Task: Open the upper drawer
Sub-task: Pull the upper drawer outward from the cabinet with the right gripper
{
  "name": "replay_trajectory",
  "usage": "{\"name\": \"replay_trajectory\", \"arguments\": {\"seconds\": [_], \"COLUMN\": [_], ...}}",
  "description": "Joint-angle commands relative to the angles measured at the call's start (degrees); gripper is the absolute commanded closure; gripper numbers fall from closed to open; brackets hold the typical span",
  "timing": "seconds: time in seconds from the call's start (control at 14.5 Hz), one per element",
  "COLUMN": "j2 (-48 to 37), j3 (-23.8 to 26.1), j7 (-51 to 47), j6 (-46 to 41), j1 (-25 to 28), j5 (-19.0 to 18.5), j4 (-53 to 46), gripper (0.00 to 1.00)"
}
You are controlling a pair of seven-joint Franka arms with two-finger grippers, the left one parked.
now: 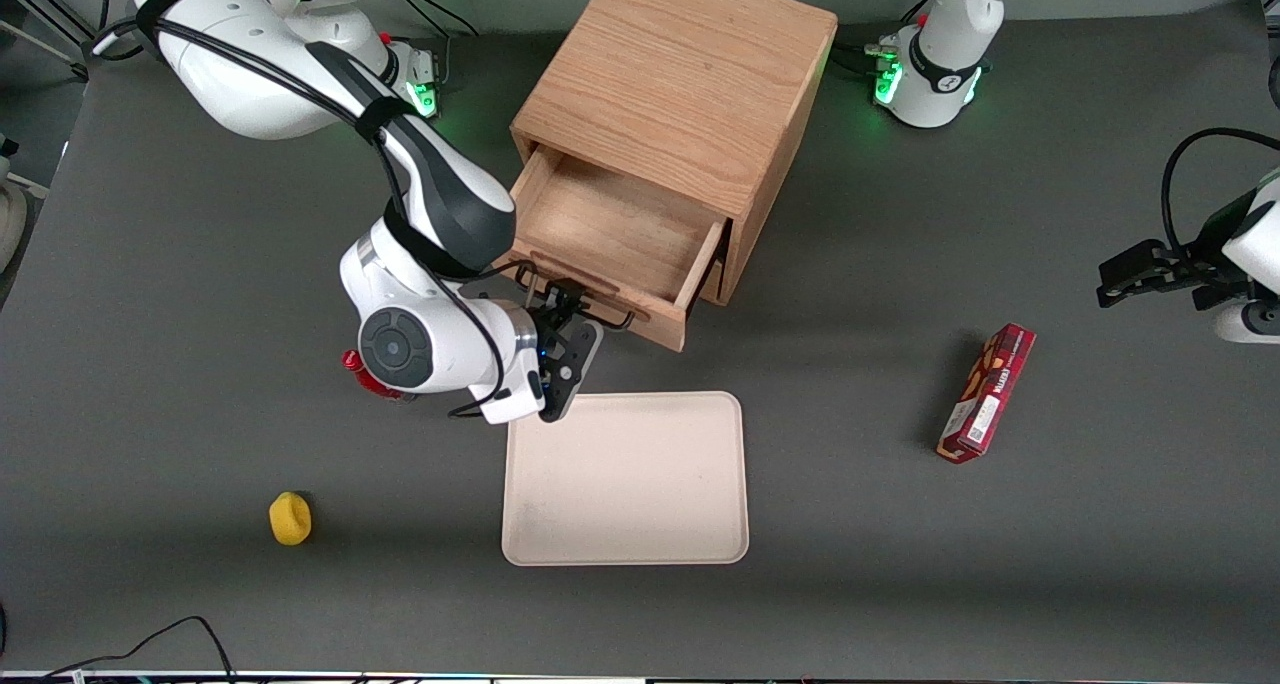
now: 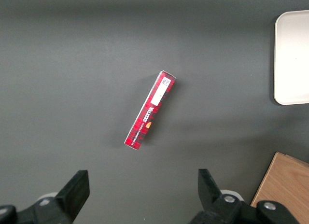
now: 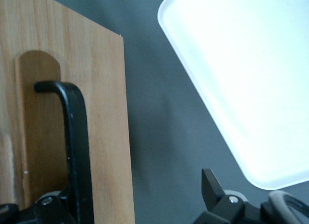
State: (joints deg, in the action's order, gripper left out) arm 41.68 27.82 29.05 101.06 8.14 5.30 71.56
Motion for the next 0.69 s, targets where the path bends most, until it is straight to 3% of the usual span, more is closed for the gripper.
{"name": "replay_trajectory", "arguments": {"seconds": [0.0, 0.62], "j2": [1.99, 4.98], "j3": [-1.79, -5.93], "j7": [3.55, 14.54], "j6": [-1.57, -5.97], "j1": [0.65, -0.31], "j5": [-1.26, -0.82], "j4": [-4.75, -15.39], "gripper": [0.00, 0.00]}}
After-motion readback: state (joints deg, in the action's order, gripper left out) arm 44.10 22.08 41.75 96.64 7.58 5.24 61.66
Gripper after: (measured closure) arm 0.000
